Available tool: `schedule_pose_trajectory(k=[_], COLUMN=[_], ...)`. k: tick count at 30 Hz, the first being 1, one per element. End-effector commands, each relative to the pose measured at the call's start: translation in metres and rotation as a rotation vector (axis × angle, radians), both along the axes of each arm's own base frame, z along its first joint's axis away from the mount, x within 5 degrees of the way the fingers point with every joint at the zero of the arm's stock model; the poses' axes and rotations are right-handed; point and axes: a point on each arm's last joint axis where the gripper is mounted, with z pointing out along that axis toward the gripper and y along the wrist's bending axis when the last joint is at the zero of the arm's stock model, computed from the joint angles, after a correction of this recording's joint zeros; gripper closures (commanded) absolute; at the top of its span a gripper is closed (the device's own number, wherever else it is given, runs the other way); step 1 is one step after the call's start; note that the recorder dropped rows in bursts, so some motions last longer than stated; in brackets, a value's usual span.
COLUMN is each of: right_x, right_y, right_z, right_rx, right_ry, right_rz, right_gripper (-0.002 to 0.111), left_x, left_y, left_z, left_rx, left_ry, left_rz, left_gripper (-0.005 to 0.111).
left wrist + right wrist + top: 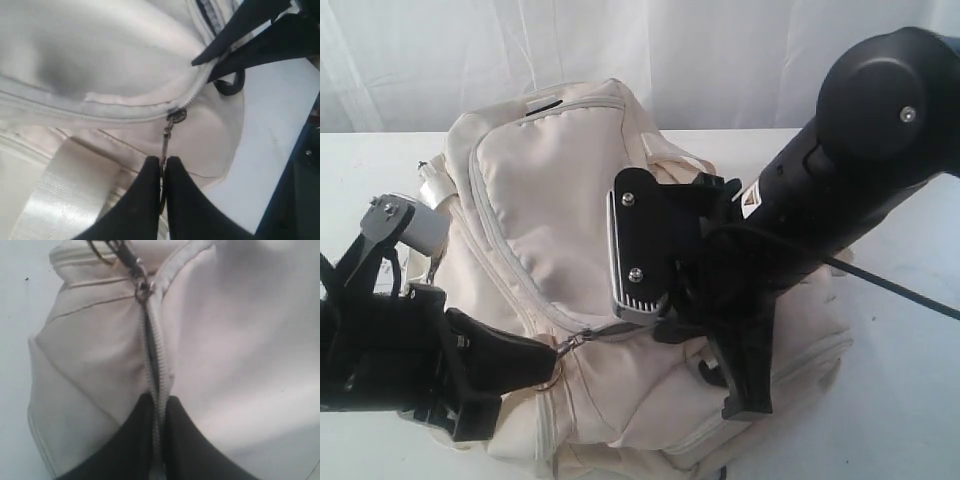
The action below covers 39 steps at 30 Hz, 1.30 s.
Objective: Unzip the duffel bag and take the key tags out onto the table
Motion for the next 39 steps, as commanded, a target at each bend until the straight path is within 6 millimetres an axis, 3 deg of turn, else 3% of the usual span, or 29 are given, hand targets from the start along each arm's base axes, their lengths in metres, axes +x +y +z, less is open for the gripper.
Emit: schedule_pose_trajectory(k=[1,16,21,24,31,34,39], right_x=[-0.004,-0.008,-0.004,-0.004,-0.013,-0.019,-0.02], right_y=[-0.008,-0.014,-0.006,-0.006,-0.003,0.005,0.024], right_z=[-0.004,-0.006,-0.002,0.003,0.028,0.034,0.024], right_rx=[-0.102,-0.164,-0.048,-0.004,0.203,0.277,0.307], right_ry=[0.039,0.113,0.143,0.125,0.126,0.143,0.125], right_rz=[0.027,-0.032,-0.201,-0.224,-0.226,-0.162,-0.154], right_gripper=[0.108,0.108,0.107,0.096,0.055,0.052,0.052], left_x=[0.004,0.024,0.026,0.028,0.028,0.027,0.023], left_y=[0.003,0.017,0.015,0.012,0.008,0.006,0.004], left_z=[0.003,0.004,0.012,0.02,0.029,0.029,0.029], left_rx=[0.004,0.095,0.092,0.081,0.064,0.059,0.045], left_ry=[-0.03,-0.171,-0.208,-0.237,-0.264,-0.258,-0.239], left_rz=[0.059,0.266,0.254,0.225,0.181,0.166,0.122], left_gripper=[0.106,0.106,0.106,0.106,0.106,0.106,0.106])
